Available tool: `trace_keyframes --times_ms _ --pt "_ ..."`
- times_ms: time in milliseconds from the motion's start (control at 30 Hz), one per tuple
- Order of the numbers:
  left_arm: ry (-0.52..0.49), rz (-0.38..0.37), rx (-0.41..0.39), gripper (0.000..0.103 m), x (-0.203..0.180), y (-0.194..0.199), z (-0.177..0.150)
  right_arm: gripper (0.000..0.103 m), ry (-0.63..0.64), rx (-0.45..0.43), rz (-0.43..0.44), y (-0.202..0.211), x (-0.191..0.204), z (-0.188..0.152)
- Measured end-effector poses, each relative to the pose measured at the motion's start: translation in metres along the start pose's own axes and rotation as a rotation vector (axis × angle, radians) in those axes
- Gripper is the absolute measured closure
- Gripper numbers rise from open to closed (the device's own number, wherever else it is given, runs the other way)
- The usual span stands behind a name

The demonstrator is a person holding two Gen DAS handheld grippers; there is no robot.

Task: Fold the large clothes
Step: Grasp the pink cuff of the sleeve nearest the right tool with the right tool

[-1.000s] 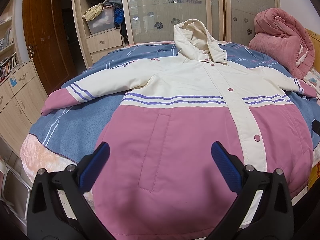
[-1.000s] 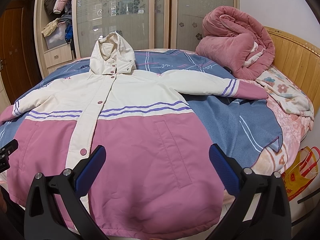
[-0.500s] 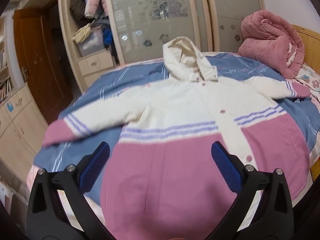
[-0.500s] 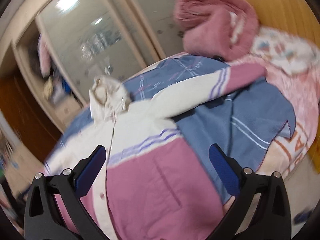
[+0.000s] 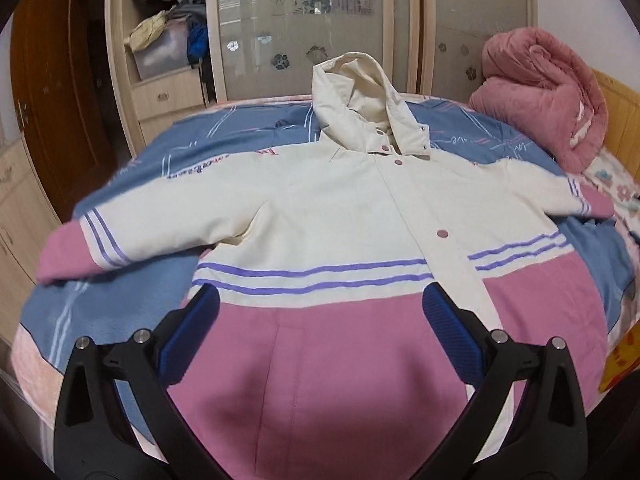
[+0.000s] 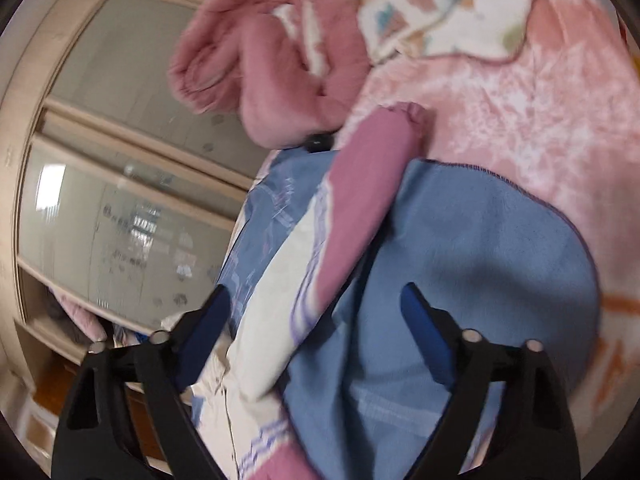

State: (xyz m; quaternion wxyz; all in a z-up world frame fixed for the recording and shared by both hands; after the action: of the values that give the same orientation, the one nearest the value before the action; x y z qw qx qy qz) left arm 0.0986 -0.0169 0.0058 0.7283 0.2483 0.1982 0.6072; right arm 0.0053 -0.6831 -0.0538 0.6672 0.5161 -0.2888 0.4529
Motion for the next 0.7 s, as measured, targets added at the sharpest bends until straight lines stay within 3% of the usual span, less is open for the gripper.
trace_keyframes --times_ms 100,333,467,567,600,700 --pt "0.055 -0.05 0.021 0.002 0.008 -0.006 0.001 0.036 -0.048 -0.007 -0.03 -0.024 -0.012 0.016" --pt "0.002 -0.036 0.039 0.002 -0.001 -0.017 -0.005 0.037 -0.135 -0.013 -0.101 -0.073 -0.029 0.04" --pt "-0.004 -0.037 0.03 0.002 -0.001 -0.018 -0.005 0.044 -0.163 -0.039 -0.105 -0.091 -0.031 0.053" --pt "0.015 -0.047 0.034 0.002 0.003 -0.02 -0.004 0.068 -0.188 -0.035 -0.08 -0.104 -0.033 0.064" --pt "0.02 -0.049 0.037 0.002 0.004 -0.021 -0.003 0.08 -0.181 -0.037 -0.07 -0.105 -0.03 0.066" --pt "0.029 -0.049 0.036 0.002 0.007 -0.021 -0.002 0.09 -0.126 -0.066 -0.041 -0.101 -0.008 0.069"
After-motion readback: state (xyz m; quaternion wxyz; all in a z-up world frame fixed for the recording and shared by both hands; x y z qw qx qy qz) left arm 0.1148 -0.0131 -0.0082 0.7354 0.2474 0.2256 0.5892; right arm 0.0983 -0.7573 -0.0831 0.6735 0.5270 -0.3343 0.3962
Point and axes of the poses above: each gripper's, at about its wrist camera, not at the fingertips, and y roughly against the way its jaws point, x to its left, z to its top, the point moved 1 cm from there along -y, roughly the way its jaws point, and after that the axes turned 2 degrees about -x, right-handed, at the moved point
